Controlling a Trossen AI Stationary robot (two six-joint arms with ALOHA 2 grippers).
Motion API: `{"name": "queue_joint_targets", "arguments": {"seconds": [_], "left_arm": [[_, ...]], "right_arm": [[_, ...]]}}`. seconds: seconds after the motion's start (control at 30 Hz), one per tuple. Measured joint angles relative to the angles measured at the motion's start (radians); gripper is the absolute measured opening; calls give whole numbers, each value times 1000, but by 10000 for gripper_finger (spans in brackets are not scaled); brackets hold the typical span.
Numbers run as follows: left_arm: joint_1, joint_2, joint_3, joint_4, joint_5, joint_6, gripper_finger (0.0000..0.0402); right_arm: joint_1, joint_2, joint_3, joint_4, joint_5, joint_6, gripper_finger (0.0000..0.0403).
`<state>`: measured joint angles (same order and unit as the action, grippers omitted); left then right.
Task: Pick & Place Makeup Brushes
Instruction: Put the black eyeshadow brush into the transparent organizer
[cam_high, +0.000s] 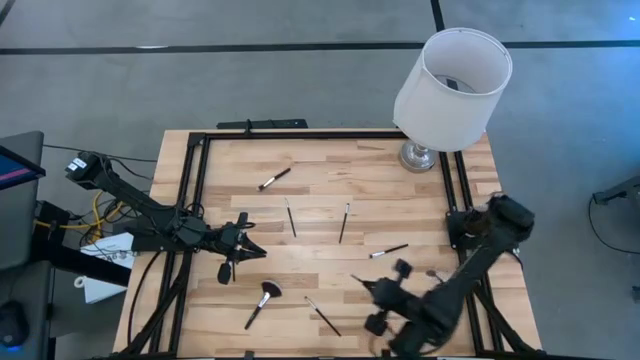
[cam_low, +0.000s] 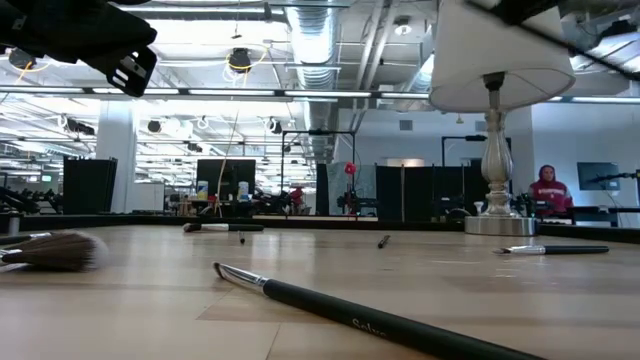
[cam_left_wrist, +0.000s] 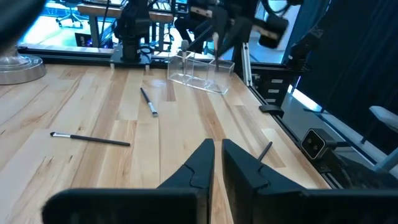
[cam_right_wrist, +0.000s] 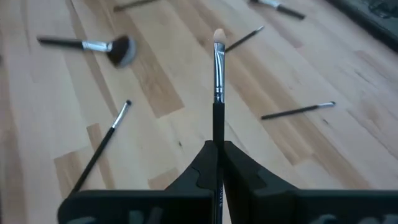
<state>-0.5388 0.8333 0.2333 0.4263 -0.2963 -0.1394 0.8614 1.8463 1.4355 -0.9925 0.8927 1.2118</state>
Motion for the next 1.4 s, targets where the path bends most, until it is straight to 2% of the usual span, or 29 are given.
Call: {"name": "queue_joint_targets", "arguments": {"seconds": [0.13, 0.3, 0.47, 0.57, 0.77, 1.13, 1.4], "left_arm": [[0, 0, 0, 0, 0, 0, 28], [0, 0, 0, 0, -1, 0, 28], [0, 0, 0, 0, -1, -1, 28], [0, 0, 0, 0, -2, -4, 28], [0, 0, 0, 0, -2, -8, 28], [1, 0, 0, 3, -2, -27, 28], [1, 0, 0, 6, -2, -27, 28]], "right_arm": [[88, -104, -127, 5, 79, 150, 1], [203, -212, -229, 16, 160, 230, 1], [331, -275, -286, 37, 255, 270, 1], [393, -280, -328, 41, 283, 353, 1], [448, -228, -400, 62, 285, 529, 2], [507, -143, -409, 63, 282, 655, 4], [498, -131, -409, 67, 161, 675, 8]]}}
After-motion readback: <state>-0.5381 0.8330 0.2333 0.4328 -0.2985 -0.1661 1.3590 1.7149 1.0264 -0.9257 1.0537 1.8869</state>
